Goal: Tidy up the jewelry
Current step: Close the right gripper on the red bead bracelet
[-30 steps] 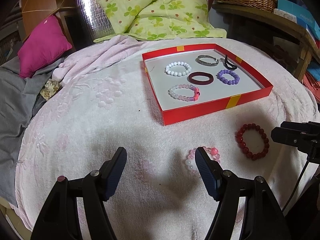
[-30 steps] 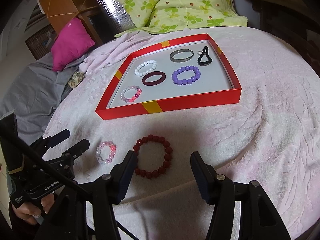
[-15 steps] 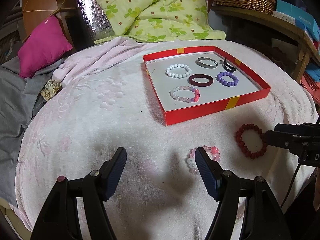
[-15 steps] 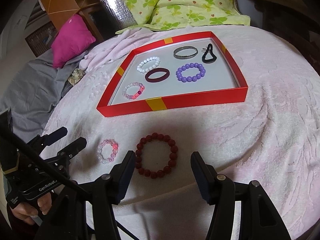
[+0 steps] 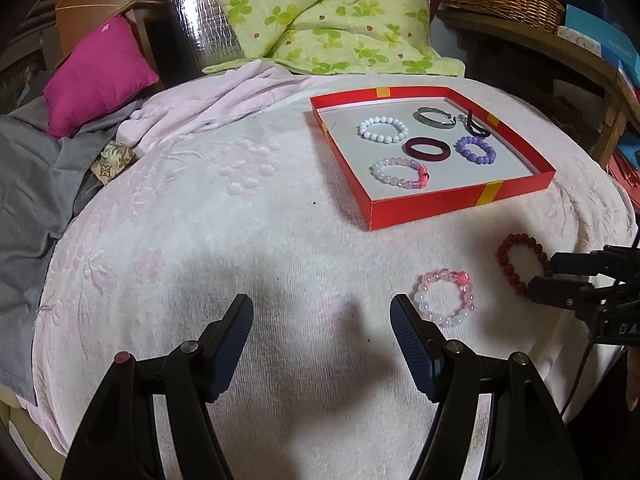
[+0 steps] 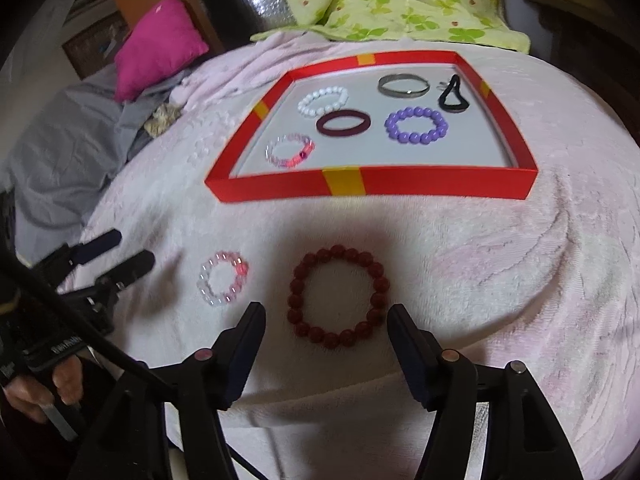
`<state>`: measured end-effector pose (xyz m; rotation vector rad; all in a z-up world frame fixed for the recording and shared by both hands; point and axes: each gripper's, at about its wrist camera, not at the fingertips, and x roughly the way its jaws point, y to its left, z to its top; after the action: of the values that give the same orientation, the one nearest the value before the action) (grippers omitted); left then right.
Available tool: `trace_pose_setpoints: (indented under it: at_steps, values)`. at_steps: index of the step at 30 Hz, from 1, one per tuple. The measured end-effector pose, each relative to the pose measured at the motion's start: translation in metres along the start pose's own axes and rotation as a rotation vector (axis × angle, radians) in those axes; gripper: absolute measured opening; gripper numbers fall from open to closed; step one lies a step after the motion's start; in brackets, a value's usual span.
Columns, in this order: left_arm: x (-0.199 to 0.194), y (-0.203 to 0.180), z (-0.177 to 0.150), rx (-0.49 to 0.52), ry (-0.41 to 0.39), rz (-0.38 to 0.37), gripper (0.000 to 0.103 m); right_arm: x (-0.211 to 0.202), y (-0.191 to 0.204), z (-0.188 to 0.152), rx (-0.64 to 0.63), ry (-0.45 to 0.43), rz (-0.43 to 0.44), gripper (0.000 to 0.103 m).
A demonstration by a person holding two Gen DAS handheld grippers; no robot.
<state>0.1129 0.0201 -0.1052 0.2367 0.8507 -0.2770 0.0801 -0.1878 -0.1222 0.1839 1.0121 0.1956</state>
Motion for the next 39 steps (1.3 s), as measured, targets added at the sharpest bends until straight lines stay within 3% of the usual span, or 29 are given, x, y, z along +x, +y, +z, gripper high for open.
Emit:
trace_pose_setpoints:
  at_steps: [6,10,11,13,17,29,33,39]
  values:
    - [0.003,-0.008,-0.001,0.012,0.024,-0.044,0.072,0.007,0.005,-0.001,-0.035,0.001,-0.029,0.074]
    - [0.005,-0.015,-0.001,0.033,0.030,-0.044,0.072,0.010,0.011,-0.002,-0.079,-0.020,-0.083,0.072]
    - [0.006,-0.015,-0.001,0.035,0.032,-0.044,0.072,0.011,0.011,-0.002,-0.091,-0.029,-0.110,0.069]
    - [0.007,-0.017,-0.001,0.038,0.038,-0.043,0.072,0.011,0.008,-0.003,-0.110,-0.038,-0.180,0.041]
    - [0.010,-0.020,-0.001,0.046,0.047,-0.043,0.072,0.004,-0.008,0.000,-0.051,-0.048,-0.163,0.028]
    - [0.013,-0.039,0.002,0.016,0.076,-0.227,0.075,-0.008,-0.038,0.000,0.049,-0.054,-0.144,0.028]
    - [0.018,-0.047,0.001,0.031,0.095,-0.235,0.076,-0.008,-0.041,-0.001,0.057,-0.049,-0.131,0.028]
    - [0.035,-0.041,0.004,-0.037,0.135,-0.247,0.076,-0.007,-0.042,-0.001,0.061,-0.044,-0.127,0.028]
